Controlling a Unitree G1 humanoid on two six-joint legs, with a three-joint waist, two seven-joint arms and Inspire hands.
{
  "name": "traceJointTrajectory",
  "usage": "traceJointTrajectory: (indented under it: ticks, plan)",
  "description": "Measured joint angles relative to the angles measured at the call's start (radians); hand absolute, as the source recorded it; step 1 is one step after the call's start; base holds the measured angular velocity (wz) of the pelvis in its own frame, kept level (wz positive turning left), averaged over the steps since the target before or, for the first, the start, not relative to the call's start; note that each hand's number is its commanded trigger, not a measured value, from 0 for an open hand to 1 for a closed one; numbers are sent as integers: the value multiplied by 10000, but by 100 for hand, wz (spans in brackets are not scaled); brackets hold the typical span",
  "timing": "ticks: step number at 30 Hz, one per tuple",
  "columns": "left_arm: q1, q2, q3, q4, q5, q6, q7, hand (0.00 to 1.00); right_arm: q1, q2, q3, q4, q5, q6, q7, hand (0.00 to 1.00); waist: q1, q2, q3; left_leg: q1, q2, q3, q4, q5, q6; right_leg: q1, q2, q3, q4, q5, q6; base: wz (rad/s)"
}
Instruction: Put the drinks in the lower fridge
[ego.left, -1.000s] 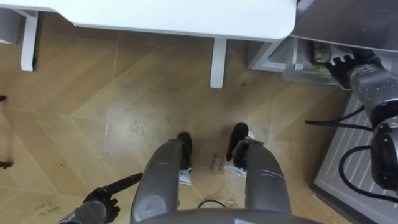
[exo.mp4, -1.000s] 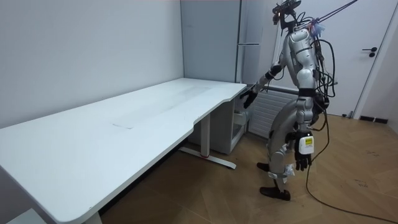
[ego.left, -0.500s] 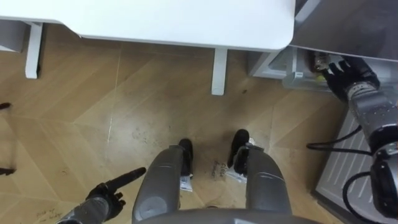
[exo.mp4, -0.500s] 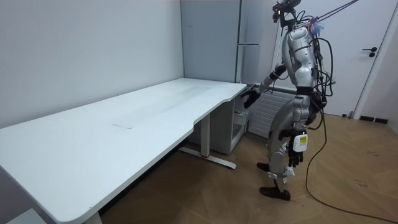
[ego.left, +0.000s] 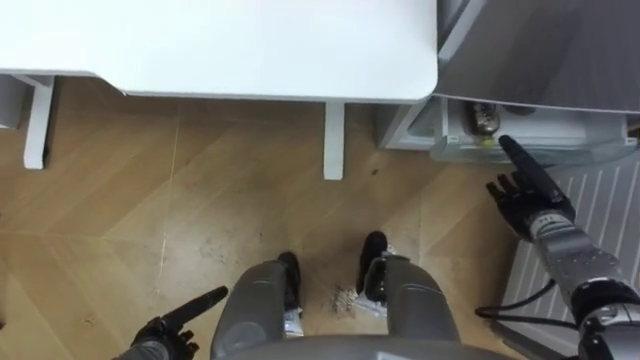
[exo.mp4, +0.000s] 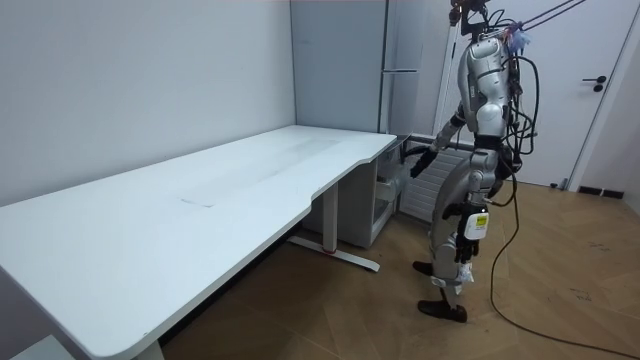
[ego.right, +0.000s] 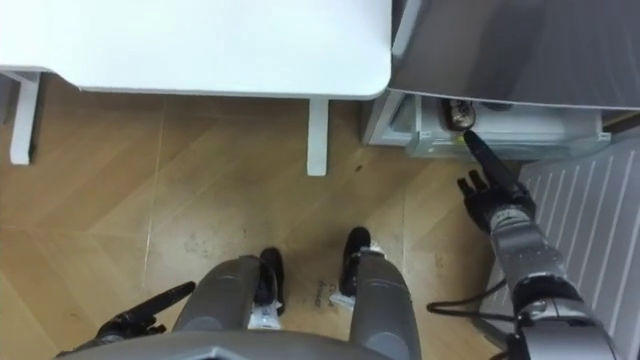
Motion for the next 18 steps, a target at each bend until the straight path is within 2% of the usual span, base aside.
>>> traceJointTrajectory:
  ticks: [1, 7, 18]
  plan:
    - [2, -3, 61, 9, 70, 0, -41, 0, 49, 40, 0, 146, 8, -53, 61, 0, 2, 41, -27, 44, 29, -4, -56, 4, -16, 76, 47, 2, -140, 34, 22, -5]
    - [45, -15, 131, 29, 62, -3, -118, 0, 246, 353, -1, 218, 107, -107, 4, 0, -175, 71, -13, 374, 11, 57, -422, 86, -27, 309, 70, 16, -278, 72, 26, -1]
    - [29, -38, 129, 34, 49, 4, -154, 0, 111, 352, -123, 272, 132, -112, -473, 0, -311, 1, 48, 540, 2, 127, -688, 84, -32, 382, 61, 22, -290, -139, 77, 1]
